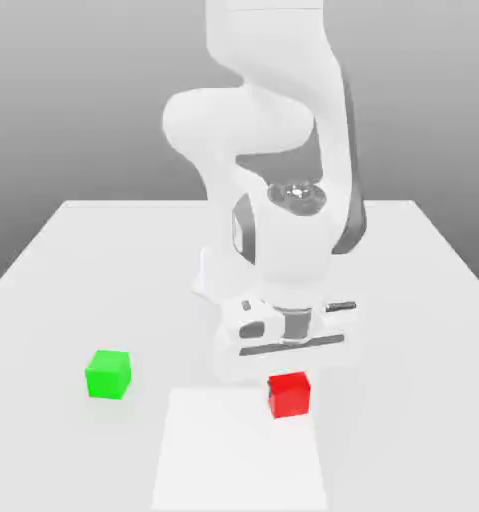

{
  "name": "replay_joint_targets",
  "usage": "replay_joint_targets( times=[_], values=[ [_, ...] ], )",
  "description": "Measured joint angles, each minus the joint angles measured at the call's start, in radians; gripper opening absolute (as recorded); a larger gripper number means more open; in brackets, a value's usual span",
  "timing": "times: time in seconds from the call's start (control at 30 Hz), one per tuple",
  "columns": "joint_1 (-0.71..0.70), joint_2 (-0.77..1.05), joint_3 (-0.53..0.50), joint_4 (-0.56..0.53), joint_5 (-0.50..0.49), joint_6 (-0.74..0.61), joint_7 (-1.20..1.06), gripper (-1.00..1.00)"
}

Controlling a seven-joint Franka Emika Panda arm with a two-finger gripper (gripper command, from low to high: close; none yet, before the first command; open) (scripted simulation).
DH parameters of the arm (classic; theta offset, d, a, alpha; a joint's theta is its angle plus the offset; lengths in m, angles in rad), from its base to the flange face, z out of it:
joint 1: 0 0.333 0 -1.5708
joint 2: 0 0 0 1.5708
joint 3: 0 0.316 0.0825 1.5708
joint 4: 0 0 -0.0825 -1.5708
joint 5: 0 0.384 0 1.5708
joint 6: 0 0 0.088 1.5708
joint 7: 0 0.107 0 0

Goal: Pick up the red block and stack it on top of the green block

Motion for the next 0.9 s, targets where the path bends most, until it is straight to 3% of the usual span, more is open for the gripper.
replay_joint_targets(
  times=[0.23, 0.67, 0.77, 0.9],
  values=[
    [-0.008, -0.234, 0.002, -0.032, 0.051, -0.202, -0.044, -1.0],
    [-0.407, -0.389, -0.344, -0.024, -0.116, -0.359, -0.253, -1.0],
    [-0.428, -0.338, -0.386, -0.021, -0.099, -0.311, -0.295, -1.0],
    [-0.394, -0.2, -0.395, -0.017, 0.015, -0.182, -0.377, -1.0]
  ],
)
